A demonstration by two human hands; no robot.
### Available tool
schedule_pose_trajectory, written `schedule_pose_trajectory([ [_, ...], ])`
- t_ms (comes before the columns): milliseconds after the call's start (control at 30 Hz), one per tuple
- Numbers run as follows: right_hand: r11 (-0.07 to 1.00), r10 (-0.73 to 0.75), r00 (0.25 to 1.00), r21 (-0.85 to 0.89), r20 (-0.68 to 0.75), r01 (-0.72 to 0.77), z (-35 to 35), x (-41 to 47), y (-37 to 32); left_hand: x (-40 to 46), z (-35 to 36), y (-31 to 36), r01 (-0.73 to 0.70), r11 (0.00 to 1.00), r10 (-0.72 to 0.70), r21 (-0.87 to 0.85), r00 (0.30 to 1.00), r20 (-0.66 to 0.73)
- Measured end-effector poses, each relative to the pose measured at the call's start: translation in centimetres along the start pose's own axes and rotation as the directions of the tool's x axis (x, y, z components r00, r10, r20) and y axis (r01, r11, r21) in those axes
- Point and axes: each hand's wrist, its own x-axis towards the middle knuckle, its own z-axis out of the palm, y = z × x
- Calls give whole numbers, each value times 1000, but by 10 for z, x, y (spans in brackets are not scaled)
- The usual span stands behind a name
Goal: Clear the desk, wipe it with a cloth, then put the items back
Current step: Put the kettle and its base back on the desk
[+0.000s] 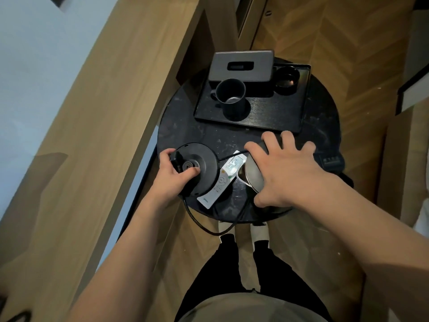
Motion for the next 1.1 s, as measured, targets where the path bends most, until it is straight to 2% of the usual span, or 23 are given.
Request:
schedule_pose_trajectory([
  [133, 997, -67, 994, -32, -89, 64, -24, -6, -20, -18, -18, -9, 38, 992, -42, -119, 999, -31],
  [267, 986, -156, 971, -78, -178, 144, -44, -6, -46, -36, -47, -26, 72, 970, -104, -233, 986, -132],
  [533, 897, -407, 895, -263, -181, 355, -71, -1, -148, -100, -121, -80, 28, 932, -170, -360, 914, -368],
  [633, 823, -519, 843, -346, -138, 450, -74, -4, -204, -133, -149, -113, 36, 922, -237, -386, 841, -487],
  [767, 712, -639, 768, -411, -46, 569, -63, -15, -281, -183, -175, -158, 74, 913, -339, -401, 687, -643],
  [933, 531, -779, 623, -454, 71, 716, -27, -50, -387, -266, -197, -227, 154, 903, -419, -402, 534, -735],
  [1100, 367, -857, 483, -446, 180, 817, 19, -97, -470, -343, -206, -290, 205, 864, -503, -460, 411, -760],
])
